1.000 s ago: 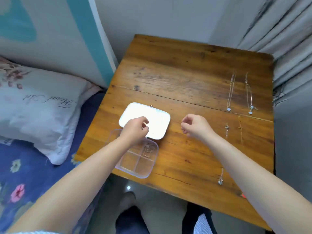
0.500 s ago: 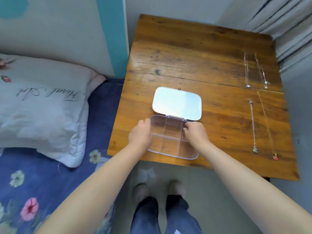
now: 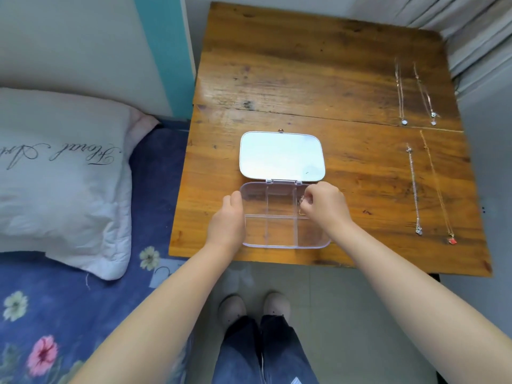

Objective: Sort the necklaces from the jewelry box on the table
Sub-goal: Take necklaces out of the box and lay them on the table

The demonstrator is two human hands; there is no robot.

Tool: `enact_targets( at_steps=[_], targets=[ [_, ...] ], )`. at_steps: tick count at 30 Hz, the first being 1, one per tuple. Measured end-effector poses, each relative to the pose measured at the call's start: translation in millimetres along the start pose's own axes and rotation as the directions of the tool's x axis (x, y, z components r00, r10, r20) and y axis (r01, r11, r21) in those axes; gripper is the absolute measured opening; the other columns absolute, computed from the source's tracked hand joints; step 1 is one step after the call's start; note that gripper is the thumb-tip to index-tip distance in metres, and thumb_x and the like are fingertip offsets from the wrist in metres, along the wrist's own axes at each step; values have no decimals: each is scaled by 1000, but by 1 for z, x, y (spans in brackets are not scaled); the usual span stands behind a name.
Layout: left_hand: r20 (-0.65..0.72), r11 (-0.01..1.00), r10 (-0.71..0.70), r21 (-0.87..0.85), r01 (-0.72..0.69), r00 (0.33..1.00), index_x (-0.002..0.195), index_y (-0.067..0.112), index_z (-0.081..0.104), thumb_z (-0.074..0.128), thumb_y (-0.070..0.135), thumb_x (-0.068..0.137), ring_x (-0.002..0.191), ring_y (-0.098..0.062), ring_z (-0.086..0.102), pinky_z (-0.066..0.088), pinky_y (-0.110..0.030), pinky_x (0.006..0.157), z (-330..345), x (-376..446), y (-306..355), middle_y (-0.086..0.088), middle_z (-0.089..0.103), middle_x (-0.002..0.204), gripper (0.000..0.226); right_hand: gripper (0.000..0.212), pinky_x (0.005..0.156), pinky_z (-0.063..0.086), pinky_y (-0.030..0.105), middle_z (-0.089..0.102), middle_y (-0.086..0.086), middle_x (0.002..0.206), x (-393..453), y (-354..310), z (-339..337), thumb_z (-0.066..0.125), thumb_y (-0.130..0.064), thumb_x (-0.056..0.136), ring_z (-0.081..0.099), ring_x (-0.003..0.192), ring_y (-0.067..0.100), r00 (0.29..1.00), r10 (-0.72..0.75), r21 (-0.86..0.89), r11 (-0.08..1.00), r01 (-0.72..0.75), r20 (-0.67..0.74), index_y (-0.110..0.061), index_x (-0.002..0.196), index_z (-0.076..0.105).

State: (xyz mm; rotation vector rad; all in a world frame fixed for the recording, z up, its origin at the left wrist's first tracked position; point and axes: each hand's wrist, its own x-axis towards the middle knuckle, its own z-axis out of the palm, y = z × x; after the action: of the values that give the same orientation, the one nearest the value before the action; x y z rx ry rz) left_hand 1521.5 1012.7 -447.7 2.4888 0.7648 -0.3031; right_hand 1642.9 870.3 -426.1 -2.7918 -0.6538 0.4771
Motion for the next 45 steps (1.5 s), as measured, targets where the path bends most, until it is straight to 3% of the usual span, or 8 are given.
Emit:
enact_targets(
  at_steps=[6,11,18,24,28,34,40,45],
  targets=[
    [42,996,-63,60,61,997,126,6,39,44,-2,93,82,-32,60,48,-36,64,-8,-4,10,-15,53,117,35,6,58,42,17,63,10,70,-31,8,-96,62,-1,76,56,66,21,984,36,314,949,21,-174,0,78,67],
    [-26,981,-40,190,44,999,120,8,42,48,13,93,102,-28,53,49,-34,75,-22,-7,34,-12,52,116,28,5,52,53,12,64,5,67,-47,23,-164,61,-5,81,62,52,2,959,122,538,842,36,-256,-8,81,63],
    [54,959,219,175,-225,974,125,9,44,41,14,92,113,-29,51,48,-38,86,-13,-2,118,-10,52,121,33,15,64,56,31,69,12,80,-16,70,-209,59,-15,86,66,67,26,908,183,481,876,23,-376,-3,92,66],
    [144,903,261,314,-294,955,106,4,53,40,15,93,110,-31,49,45,-37,86,12,23,169,-14,54,116,21,20,88,54,42,70,17,102,46,106,-200,53,-10,87,65,93,28,931,128,435,900,36,-342,-2,102,65],
    [135,910,242,313,-274,961,108,6,55,43,19,94,111,-30,48,46,-37,89,26,42,188,-12,56,117,23,21,88,47,28,71,16,103,61,128,-178,52,-3,86,63,95,28,954,26,361,928,87,-297,0,101,66],
    [142,931,220,265,-251,965,109,3,57,43,17,94,115,-29,48,43,-35,95,52,59,200,-14,57,119,25,25,94,45,36,68,21,110,25,179,-77,50,5,84,62,105,32,973,-227,207,955,212,51,5,105,65],
    [173,924,227,272,-268,958,127,3,48,43,18,93,137,-30,32,28,-35,115,81,58,204,-15,42,143,38,15,68,60,40,73,17,83,-16,204,-18,60,5,70,67,75,36,929,-370,182,912,368,-26,2,82,68],
    [164,938,164,280,-206,973,146,2,23,36,20,98,148,-31,8,15,-37,121,94,46,204,-16,15,158,53,9,60,60,43,70,20,92,-28,214,-4,62,4,70,66,84,37,911,-406,117,904,412,-70,3,77,67]
  ],
)
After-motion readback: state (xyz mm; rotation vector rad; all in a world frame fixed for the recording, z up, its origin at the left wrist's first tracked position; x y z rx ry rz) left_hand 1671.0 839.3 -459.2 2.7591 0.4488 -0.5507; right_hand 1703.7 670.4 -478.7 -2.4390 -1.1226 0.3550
